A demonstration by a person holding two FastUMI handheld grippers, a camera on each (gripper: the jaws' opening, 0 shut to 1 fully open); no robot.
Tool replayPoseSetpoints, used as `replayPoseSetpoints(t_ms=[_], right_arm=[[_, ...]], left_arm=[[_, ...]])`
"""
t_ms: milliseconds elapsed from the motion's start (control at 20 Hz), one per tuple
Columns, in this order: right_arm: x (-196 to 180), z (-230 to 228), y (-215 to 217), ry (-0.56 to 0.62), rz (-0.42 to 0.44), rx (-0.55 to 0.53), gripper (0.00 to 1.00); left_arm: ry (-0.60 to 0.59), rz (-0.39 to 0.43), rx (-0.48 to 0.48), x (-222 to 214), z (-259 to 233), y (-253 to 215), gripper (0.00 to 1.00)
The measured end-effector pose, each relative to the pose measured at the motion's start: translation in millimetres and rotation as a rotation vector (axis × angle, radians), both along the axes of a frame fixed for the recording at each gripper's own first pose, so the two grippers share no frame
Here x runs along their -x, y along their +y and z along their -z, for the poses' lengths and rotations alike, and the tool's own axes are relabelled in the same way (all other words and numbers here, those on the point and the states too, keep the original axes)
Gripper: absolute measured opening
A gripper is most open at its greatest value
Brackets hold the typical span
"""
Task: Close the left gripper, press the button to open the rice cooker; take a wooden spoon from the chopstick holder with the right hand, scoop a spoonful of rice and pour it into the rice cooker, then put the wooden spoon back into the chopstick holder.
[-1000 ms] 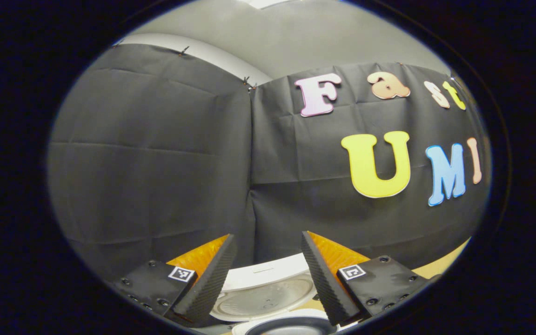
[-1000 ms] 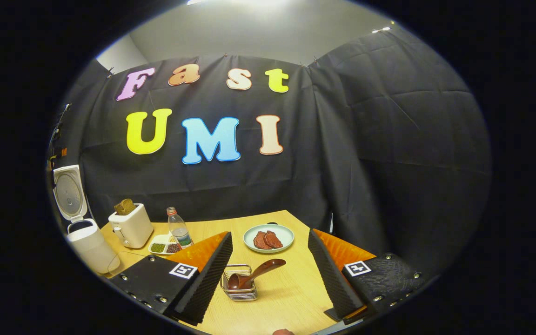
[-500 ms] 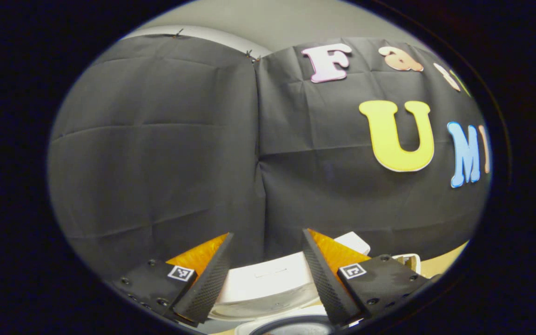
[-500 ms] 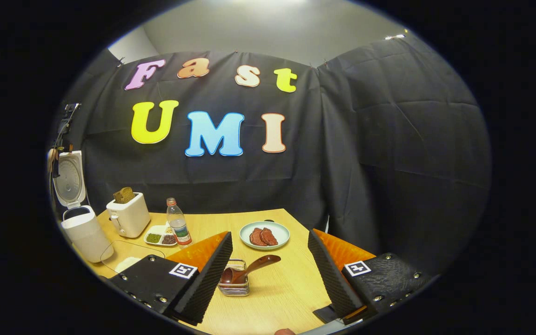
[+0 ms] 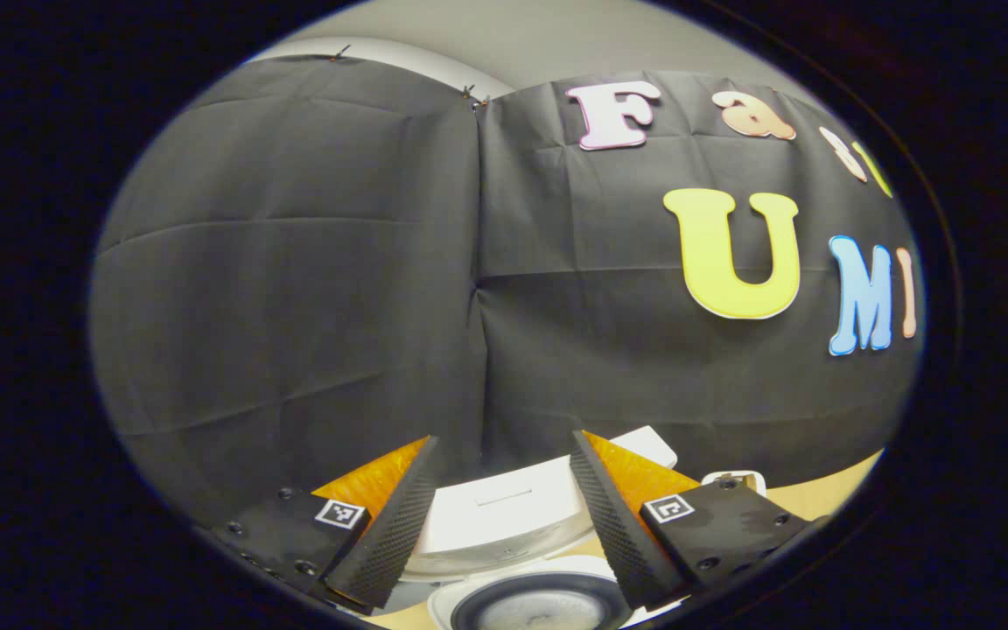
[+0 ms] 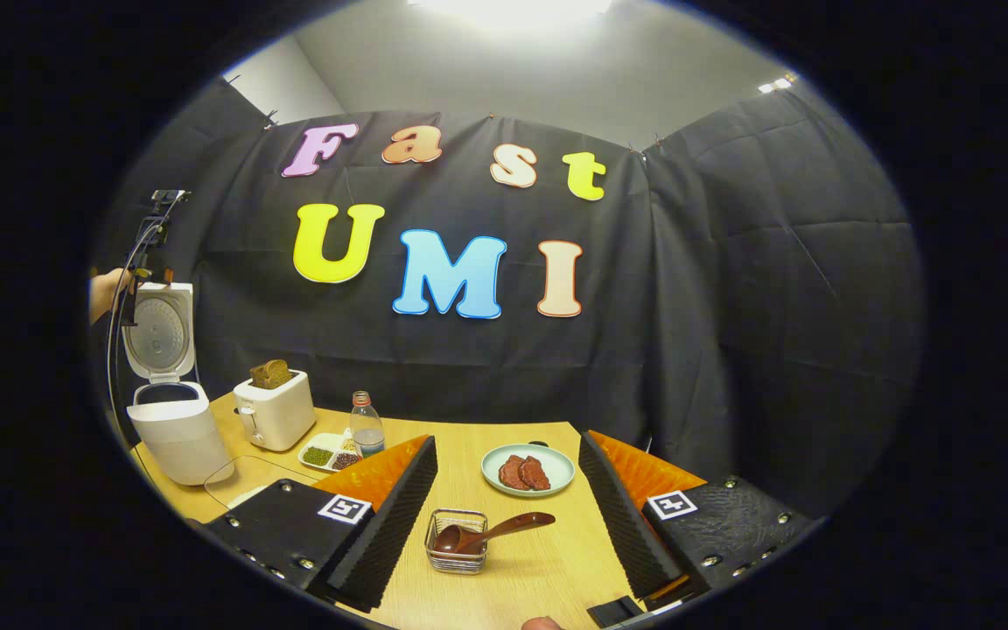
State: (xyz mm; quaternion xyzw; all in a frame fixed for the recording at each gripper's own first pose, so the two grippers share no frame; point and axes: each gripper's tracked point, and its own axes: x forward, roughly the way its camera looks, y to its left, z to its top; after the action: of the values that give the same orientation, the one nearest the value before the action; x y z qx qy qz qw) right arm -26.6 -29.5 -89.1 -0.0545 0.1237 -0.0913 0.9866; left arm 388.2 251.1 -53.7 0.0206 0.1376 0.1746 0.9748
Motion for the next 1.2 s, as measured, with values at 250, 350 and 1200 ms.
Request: replayPoseSetpoints(t_ms=[250,350,1200], right_arm=[[-1,-3,-17,-0.009,-0.027,0.013,0.96],[0,-1,-27,-0.012,-0.021,0.005,0.96],[0,19,-40,0.025,-0.101,-0.031,0.96]], left_arm=[[0.024,0.012,0.028,35,5,-31,1.0],[0.029,0.011,0.031,46,10,-40,1.0],[0.142,0.034,0.044,141,91,-117,0.96]])
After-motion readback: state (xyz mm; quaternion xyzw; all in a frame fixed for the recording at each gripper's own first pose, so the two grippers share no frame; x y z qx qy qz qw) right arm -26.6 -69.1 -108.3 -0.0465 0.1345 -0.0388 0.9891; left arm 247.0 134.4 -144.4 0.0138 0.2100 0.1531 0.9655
